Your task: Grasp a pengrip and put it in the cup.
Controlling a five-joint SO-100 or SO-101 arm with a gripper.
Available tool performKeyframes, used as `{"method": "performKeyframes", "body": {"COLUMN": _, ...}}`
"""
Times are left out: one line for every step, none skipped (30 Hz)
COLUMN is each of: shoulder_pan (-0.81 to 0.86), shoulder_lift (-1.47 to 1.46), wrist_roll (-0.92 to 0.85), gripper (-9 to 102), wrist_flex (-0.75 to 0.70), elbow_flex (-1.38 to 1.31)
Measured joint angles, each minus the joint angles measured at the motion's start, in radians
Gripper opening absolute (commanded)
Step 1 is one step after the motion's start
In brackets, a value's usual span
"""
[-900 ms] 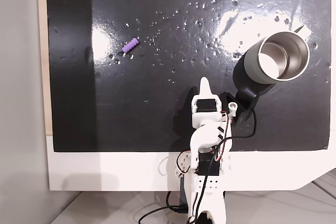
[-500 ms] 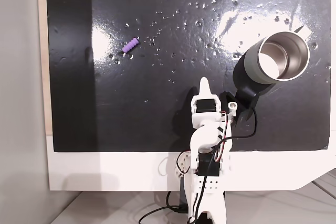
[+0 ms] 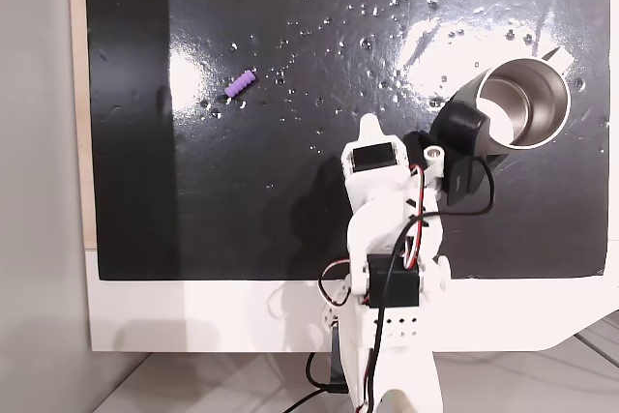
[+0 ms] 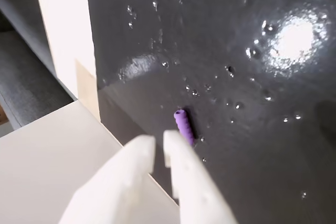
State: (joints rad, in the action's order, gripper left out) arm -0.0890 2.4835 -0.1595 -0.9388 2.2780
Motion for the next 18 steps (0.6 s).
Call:
{"method": "performKeyframes", "body": {"shoulder_pan": -0.009, "shoulder_lift": -0.052, "wrist_roll": 0.000, "gripper": 0, "wrist_flex": -0.015, "elbow_flex": -0.052}}
{"method": "performKeyframes", "body": {"shoulder_pan": -0.020, "shoulder_lift": -0.103, "wrist_roll": 0.000, "gripper": 0, "wrist_flex": -0.028, "elbow_flex": -0.101}}
{"method": "performKeyframes", "body": {"shoulder_pan": -0.031, "shoulder_lift": -0.150, "wrist_roll": 0.008, "gripper": 0, "wrist_flex": -0.040, "elbow_flex": -0.149}}
{"method": "performKeyframes", "body": {"shoulder_pan": -0.041, "shoulder_lift": -0.196, "wrist_roll": 0.015, "gripper": 1, "wrist_flex": -0.052, "elbow_flex": -0.195}}
{"method": "performKeyframes", "body": {"shoulder_pan": -0.052, "shoulder_lift": -0.244, "wrist_roll": 0.020, "gripper": 1, "wrist_flex": -0.066, "elbow_flex": -0.239}}
{"method": "performKeyframes", "body": {"shoulder_pan": -0.064, "shoulder_lift": -0.291, "wrist_roll": 0.026, "gripper": 2, "wrist_flex": -0.081, "elbow_flex": -0.282}}
{"method": "performKeyframes", "body": {"shoulder_pan": -0.075, "shoulder_lift": -0.339, "wrist_roll": 0.035, "gripper": 3, "wrist_flex": -0.098, "elbow_flex": -0.328}}
{"method": "performKeyframes", "body": {"shoulder_pan": -0.087, "shoulder_lift": -0.391, "wrist_roll": 0.043, "gripper": 4, "wrist_flex": -0.121, "elbow_flex": -0.379}}
{"method": "performKeyframes", "body": {"shoulder_pan": -0.098, "shoulder_lift": -0.443, "wrist_roll": 0.049, "gripper": 4, "wrist_flex": -0.150, "elbow_flex": -0.433}}
{"method": "performKeyframes", "body": {"shoulder_pan": -0.112, "shoulder_lift": -0.497, "wrist_roll": 0.054, "gripper": 5, "wrist_flex": -0.181, "elbow_flex": -0.489}}
{"method": "performKeyframes", "body": {"shoulder_pan": -0.123, "shoulder_lift": -0.552, "wrist_roll": 0.058, "gripper": 5, "wrist_flex": -0.212, "elbow_flex": -0.546}}
{"method": "performKeyframes", "body": {"shoulder_pan": -0.135, "shoulder_lift": -0.601, "wrist_roll": 0.060, "gripper": 6, "wrist_flex": -0.238, "elbow_flex": -0.598}}
{"method": "performKeyframes", "body": {"shoulder_pan": -0.147, "shoulder_lift": -0.646, "wrist_roll": 0.063, "gripper": 6, "wrist_flex": -0.259, "elbow_flex": -0.646}}
{"method": "performKeyframes", "body": {"shoulder_pan": -0.160, "shoulder_lift": -0.689, "wrist_roll": 0.063, "gripper": 7, "wrist_flex": -0.276, "elbow_flex": -0.689}}
{"method": "performKeyframes", "body": {"shoulder_pan": -0.170, "shoulder_lift": -0.730, "wrist_roll": 0.063, "gripper": 8, "wrist_flex": -0.291, "elbow_flex": -0.727}}
{"method": "performKeyframes", "body": {"shoulder_pan": -0.181, "shoulder_lift": -0.765, "wrist_roll": 0.060, "gripper": 8, "wrist_flex": -0.307, "elbow_flex": -0.765}}
{"method": "performKeyframes", "body": {"shoulder_pan": -0.190, "shoulder_lift": -0.798, "wrist_roll": 0.054, "gripper": 8, "wrist_flex": -0.321, "elbow_flex": -0.801}}
{"method": "performKeyframes", "body": {"shoulder_pan": -0.199, "shoulder_lift": -0.831, "wrist_roll": 0.051, "gripper": 8, "wrist_flex": -0.336, "elbow_flex": -0.834}}
